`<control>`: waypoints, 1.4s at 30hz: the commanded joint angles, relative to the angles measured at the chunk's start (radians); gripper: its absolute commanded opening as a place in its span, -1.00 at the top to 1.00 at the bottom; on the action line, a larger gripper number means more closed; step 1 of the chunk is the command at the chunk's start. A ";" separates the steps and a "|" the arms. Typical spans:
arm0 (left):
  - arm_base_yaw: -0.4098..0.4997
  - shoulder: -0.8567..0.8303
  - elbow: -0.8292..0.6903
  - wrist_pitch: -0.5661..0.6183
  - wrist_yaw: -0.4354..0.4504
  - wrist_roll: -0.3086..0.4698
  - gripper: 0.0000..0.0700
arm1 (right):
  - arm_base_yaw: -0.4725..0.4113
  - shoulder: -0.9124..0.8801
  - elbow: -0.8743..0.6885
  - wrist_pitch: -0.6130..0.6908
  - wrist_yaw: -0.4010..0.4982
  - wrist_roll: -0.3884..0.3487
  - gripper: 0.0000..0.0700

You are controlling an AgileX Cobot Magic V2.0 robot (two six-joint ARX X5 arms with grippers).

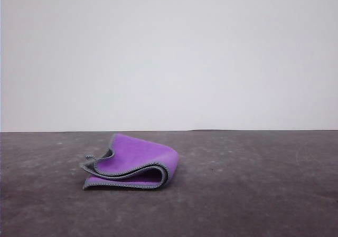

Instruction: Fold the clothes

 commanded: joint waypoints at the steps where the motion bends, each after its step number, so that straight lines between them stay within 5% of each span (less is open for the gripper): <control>1: 0.001 -0.001 -0.020 0.012 0.002 -0.008 1.00 | -0.022 -0.045 -0.020 0.013 -0.005 -0.007 0.96; 10: 0.001 -0.001 -0.020 0.012 0.002 -0.008 1.00 | -0.160 -0.098 -0.061 0.025 -0.172 -0.010 0.96; 42: 0.001 -0.001 -0.020 0.012 0.002 -0.008 1.00 | -0.167 -0.098 -0.102 0.036 -0.170 -0.007 0.96</control>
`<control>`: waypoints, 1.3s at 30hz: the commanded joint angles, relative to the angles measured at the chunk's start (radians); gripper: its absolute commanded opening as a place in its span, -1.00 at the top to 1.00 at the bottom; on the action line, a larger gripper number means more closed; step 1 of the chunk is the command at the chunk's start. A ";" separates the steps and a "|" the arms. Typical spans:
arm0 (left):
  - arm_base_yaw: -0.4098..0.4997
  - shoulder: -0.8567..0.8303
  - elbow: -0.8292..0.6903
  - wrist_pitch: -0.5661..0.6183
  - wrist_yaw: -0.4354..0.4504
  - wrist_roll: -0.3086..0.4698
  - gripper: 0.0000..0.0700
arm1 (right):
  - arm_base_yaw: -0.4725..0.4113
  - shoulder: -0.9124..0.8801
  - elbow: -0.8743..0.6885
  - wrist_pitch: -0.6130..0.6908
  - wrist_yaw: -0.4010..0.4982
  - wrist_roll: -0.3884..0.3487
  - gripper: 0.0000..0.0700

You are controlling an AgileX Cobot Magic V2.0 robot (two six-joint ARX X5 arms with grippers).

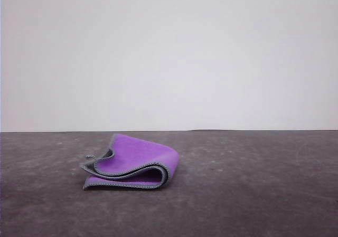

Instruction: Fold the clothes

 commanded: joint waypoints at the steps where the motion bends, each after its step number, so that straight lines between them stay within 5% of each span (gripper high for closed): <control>1: 0.001 -0.001 -0.020 0.011 0.002 -0.008 1.00 | 0.000 -0.001 -0.004 0.010 0.001 -0.004 0.96; 39: 0.001 -0.001 -0.020 0.011 0.002 -0.008 1.00 | 0.000 -0.001 -0.004 0.010 0.001 -0.004 0.96</control>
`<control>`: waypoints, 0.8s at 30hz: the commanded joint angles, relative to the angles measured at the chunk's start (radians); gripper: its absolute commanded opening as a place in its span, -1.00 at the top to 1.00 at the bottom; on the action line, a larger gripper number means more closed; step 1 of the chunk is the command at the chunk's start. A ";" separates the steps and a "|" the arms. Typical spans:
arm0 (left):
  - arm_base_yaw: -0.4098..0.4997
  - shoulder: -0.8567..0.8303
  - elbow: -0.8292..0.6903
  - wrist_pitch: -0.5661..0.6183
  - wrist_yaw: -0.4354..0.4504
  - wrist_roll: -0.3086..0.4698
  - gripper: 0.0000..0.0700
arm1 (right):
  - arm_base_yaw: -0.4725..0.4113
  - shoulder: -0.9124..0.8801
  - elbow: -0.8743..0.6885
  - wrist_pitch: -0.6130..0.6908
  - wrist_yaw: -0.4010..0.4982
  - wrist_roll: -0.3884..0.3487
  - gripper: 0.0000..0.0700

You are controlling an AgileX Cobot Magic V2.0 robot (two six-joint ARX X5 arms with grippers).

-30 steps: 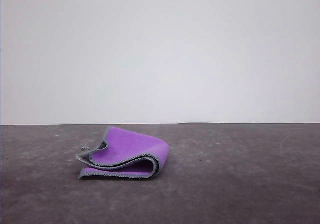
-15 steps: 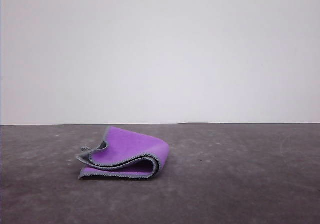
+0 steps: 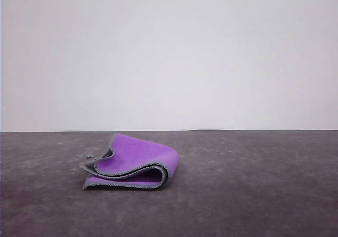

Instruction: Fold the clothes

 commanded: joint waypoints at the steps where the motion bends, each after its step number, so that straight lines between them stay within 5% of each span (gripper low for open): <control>1: 0.001 -0.001 -0.020 0.011 0.002 -0.008 1.00 | 0.000 -0.001 -0.004 0.010 0.001 -0.004 0.96; 24: 0.001 -0.001 -0.020 0.011 0.002 -0.008 1.00 | 0.000 -0.001 -0.004 0.010 0.001 -0.004 0.96</control>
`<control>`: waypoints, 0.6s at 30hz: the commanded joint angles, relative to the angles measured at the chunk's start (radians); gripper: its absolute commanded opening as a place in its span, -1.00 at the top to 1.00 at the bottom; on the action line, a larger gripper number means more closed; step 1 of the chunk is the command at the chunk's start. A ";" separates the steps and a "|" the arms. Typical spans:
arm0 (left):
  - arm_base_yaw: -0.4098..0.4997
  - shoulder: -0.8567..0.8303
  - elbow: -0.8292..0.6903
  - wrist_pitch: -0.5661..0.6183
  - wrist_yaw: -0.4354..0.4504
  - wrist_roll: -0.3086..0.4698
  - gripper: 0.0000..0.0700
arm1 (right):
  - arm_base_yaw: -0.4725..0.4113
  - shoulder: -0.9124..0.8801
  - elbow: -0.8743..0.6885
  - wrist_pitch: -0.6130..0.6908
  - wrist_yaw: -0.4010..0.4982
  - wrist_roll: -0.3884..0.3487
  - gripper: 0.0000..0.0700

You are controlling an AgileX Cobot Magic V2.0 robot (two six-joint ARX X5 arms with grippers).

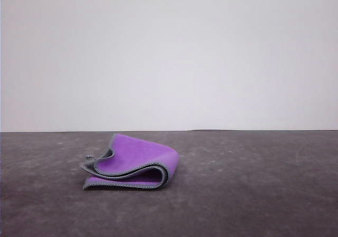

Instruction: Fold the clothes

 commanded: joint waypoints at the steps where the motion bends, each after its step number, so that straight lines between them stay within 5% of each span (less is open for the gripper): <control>1: 0.001 -0.001 -0.020 0.011 0.002 -0.008 1.00 | 0.000 -0.001 -0.004 0.010 0.001 -0.004 0.96; 18: 0.001 -0.001 -0.020 0.011 0.002 -0.008 1.00 | 0.000 -0.001 -0.004 0.010 0.001 -0.004 0.96</control>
